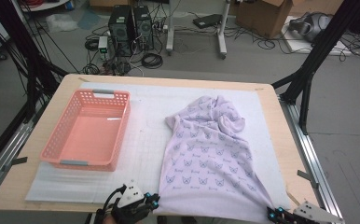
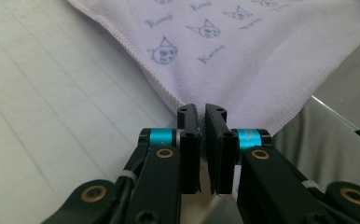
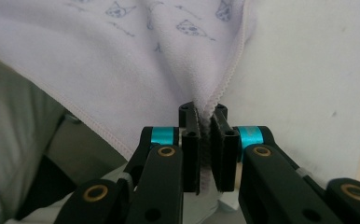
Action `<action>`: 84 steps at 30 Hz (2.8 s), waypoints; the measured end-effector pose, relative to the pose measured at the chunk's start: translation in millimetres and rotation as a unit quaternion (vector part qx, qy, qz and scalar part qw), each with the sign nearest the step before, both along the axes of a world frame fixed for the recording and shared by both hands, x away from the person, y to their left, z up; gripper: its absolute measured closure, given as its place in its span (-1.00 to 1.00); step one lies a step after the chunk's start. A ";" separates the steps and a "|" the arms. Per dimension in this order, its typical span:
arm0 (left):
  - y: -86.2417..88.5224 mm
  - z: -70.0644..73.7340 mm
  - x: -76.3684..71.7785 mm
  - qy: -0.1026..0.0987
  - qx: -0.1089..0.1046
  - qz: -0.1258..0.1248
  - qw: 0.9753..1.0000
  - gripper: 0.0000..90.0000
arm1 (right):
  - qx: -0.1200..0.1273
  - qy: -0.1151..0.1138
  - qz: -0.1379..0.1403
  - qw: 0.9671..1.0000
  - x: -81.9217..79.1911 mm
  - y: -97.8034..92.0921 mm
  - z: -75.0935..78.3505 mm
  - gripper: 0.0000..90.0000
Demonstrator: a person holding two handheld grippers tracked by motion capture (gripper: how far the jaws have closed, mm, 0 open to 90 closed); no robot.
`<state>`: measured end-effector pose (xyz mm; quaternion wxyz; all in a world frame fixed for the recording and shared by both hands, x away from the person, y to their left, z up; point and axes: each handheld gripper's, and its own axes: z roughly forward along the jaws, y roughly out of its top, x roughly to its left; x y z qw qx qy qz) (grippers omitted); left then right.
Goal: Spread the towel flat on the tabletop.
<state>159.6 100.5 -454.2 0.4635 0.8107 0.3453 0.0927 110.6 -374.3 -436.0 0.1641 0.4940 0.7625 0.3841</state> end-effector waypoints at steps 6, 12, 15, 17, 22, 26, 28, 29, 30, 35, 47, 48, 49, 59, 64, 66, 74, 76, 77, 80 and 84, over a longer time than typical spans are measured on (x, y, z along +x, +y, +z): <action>0.3 1.8 -22.7 -0.001 0.002 -0.010 1.000 0.80 | 0.000 -0.002 -0.002 1.000 -24.6 -3.0 5.1 0.84; 11.5 5.8 -13.8 -0.013 -0.024 0.042 0.999 0.06 | 0.017 -0.027 -0.049 0.998 -22.4 -7.0 9.8 0.41; 13.2 6.9 -5.9 -0.015 -0.033 0.051 0.998 -0.01 | 0.008 -0.044 -0.059 0.997 -16.0 -3.4 11.9 0.43; 11.8 7.0 0.5 -0.014 -0.036 0.050 0.998 -0.02 | 0.002 -0.050 -0.055 0.997 -11.6 -0.5 11.8 0.46; 5.3 8.1 19.9 -0.020 -0.038 0.047 0.998 -0.08 | -0.008 -0.048 -0.053 0.997 3.2 3.3 8.1 0.49; 1.9 7.2 37.4 -0.019 -0.045 0.048 0.998 -0.08 | -0.015 -0.050 -0.048 0.998 15.7 1.8 5.4 0.54; 1.4 6.8 45.5 -0.017 -0.048 0.048 0.998 -0.08 | -0.012 -0.048 -0.047 0.998 22.1 0.4 3.2 0.56; 1.4 6.7 49.5 -0.016 -0.050 0.047 0.998 -0.07 | -0.009 -0.044 -0.047 0.998 24.6 1.0 1.8 0.57; 1.4 6.5 51.3 -0.016 -0.050 0.046 0.998 -0.07 | -0.011 -0.043 -0.042 0.998 28.6 1.8 0.0 0.58; -0.2 5.4 63.9 -0.013 -0.052 0.046 0.998 -0.06 | -0.015 -0.044 -0.030 0.998 46.6 4.5 -2.0 0.52; -11.8 2.8 100.0 0.012 -0.037 0.026 0.999 0.02 | -0.039 -0.030 0.015 0.999 96.7 16.6 -9.2 0.41; -12.6 2.6 102.6 0.014 -0.036 0.027 0.999 0.01 | -0.039 -0.026 0.018 0.999 100.2 17.8 -10.0 0.41; -13.6 2.5 104.9 0.017 -0.031 0.029 0.999 -0.01 | -0.040 -0.024 0.023 0.999 103.8 19.1 -10.9 0.41; -30.8 2.8 103.0 -0.015 0.051 0.015 0.998 0.46 | -0.038 -0.014 0.050 0.998 113.3 26.7 -11.3 0.86; -25.4 2.6 97.4 -0.002 0.036 0.002 0.999 0.93 | -0.026 -0.007 0.046 0.999 106.2 18.4 -10.3 0.89; -21.4 2.8 96.3 0.008 0.029 0.004 1.000 0.93 | -0.024 -0.005 0.045 0.999 102.4 14.7 -9.7 0.89; -4.4 6.8 77.6 0.013 0.008 0.000 1.000 0.93 | -0.001 -0.010 0.045 0.999 82.2 -0.9 -3.5 0.89; -1.6 7.6 70.1 0.014 0.006 -0.006 1.000 0.93 | -0.005 -0.009 0.050 0.999 77.7 -0.5 -2.3 0.89; -0.3 7.8 66.3 0.012 0.006 -0.008 1.000 0.94 | -0.005 -0.008 0.053 0.999 74.6 0.1 -1.5 0.89; 4.8 9.2 55.7 0.009 0.005 -0.018 1.000 0.94 | -0.008 -0.008 0.059 0.998 64.1 0.8 0.8 0.90; 7.7 8.1 42.8 0.008 0.002 -0.032 0.999 0.93 | -0.012 0.002 0.064 0.998 50.2 -1.3 -0.5 0.90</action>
